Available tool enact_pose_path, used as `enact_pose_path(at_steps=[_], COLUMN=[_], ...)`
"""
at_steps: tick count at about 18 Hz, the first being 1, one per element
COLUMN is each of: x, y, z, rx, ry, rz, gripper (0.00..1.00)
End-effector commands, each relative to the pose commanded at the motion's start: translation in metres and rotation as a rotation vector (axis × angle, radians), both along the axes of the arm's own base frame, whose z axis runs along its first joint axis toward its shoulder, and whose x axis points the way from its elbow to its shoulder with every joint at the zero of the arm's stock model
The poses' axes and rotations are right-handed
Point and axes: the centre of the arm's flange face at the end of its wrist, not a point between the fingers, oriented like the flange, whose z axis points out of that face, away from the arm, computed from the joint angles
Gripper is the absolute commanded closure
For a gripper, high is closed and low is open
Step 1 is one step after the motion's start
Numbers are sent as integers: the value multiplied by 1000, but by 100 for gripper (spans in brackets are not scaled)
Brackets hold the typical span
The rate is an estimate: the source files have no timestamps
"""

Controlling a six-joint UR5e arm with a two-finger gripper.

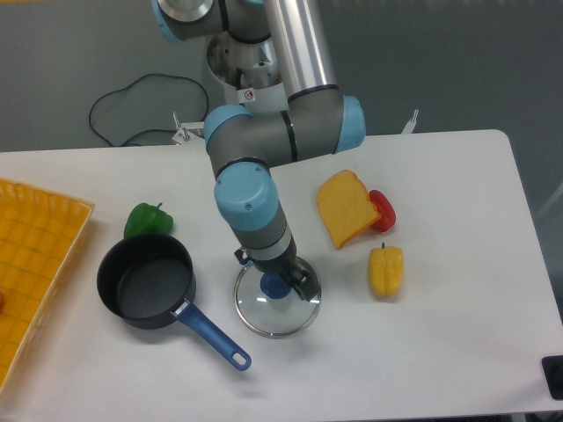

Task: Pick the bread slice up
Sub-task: 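Lift the gripper up from the glass lid, then move the gripper over the yellow bread slice and lower onto it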

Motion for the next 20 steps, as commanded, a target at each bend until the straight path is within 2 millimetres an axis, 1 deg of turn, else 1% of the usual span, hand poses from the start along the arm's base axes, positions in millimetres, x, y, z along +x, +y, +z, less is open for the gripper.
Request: enact_pose_path(at_steps=[1, 2, 4, 6, 8, 11, 13, 14, 16, 20], x=[2, -1, -2, -1, -4, -9, -14, -14, -21, -29], y=[-6, -13, -22, -33, -39, -53, -67, -76, -91, -103], z=[-9, -16, -22, -33, -26, -21, -14, -14, -7, -2], rx=[-23, -56, -119, -177, -178, -200, -219, -233, -233, -243], ry=[-13, -19, -15, -19, -16, -52, -79, -99, -102, -117], rz=[-31, -82, -185, -240, -237, -220, -188, -177, -148, -120], gripper=[0, 0, 0, 0, 0, 0, 0, 0, 0, 0])
